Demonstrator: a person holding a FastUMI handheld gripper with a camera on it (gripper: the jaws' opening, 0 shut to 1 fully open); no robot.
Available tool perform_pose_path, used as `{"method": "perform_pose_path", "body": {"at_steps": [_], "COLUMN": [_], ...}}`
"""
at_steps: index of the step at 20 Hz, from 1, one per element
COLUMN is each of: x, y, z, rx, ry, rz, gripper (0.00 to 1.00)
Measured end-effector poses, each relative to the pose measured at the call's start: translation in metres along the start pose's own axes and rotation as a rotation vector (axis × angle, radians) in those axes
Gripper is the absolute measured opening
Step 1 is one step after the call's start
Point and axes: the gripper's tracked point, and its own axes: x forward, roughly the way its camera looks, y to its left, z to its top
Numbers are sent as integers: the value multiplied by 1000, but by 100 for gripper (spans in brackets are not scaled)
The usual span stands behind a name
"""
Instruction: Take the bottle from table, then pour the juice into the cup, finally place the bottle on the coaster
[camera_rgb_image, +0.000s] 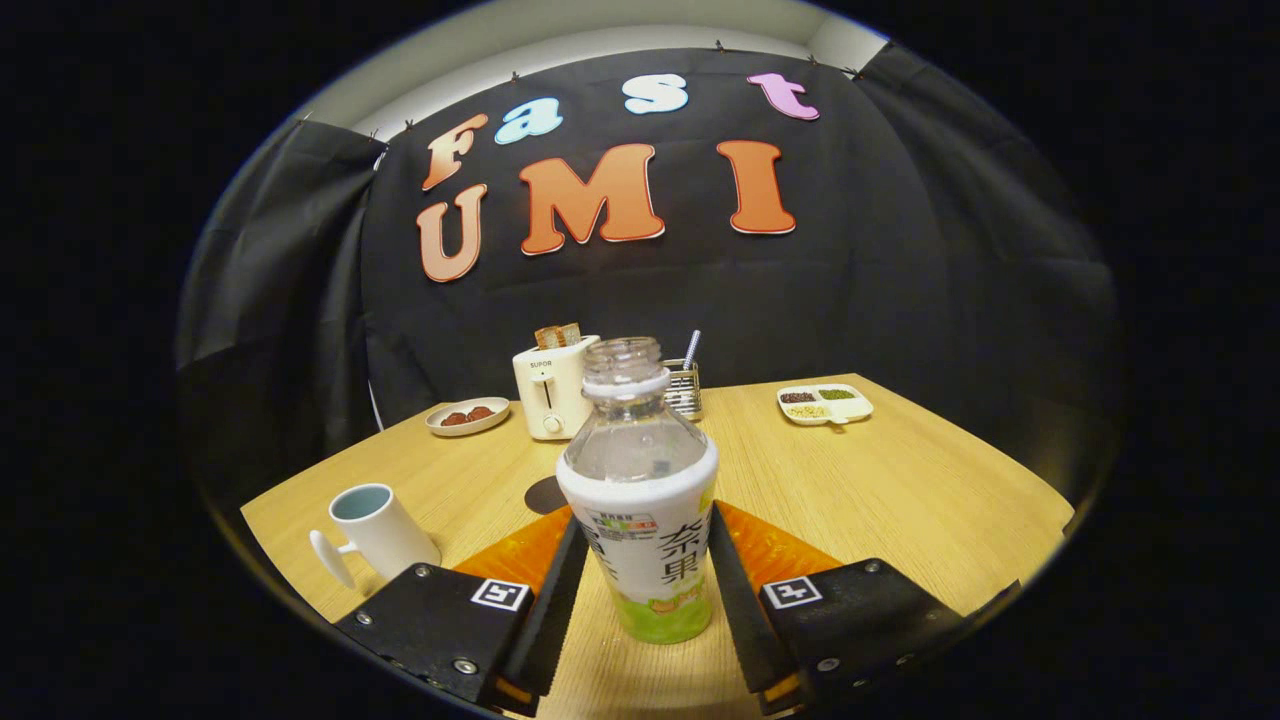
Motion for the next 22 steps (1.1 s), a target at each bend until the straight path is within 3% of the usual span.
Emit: {"method": "perform_pose_path", "body": {"at_steps": [5, 11, 22], "x": [6, 8, 7], "y": [-3, -2, 23], "z": [-19, -15, 24], "rx": [-25, -87, -485], "ry": [31, 60, -14], "rz": [-26, -61, -131], "gripper": [70, 58, 57]}}
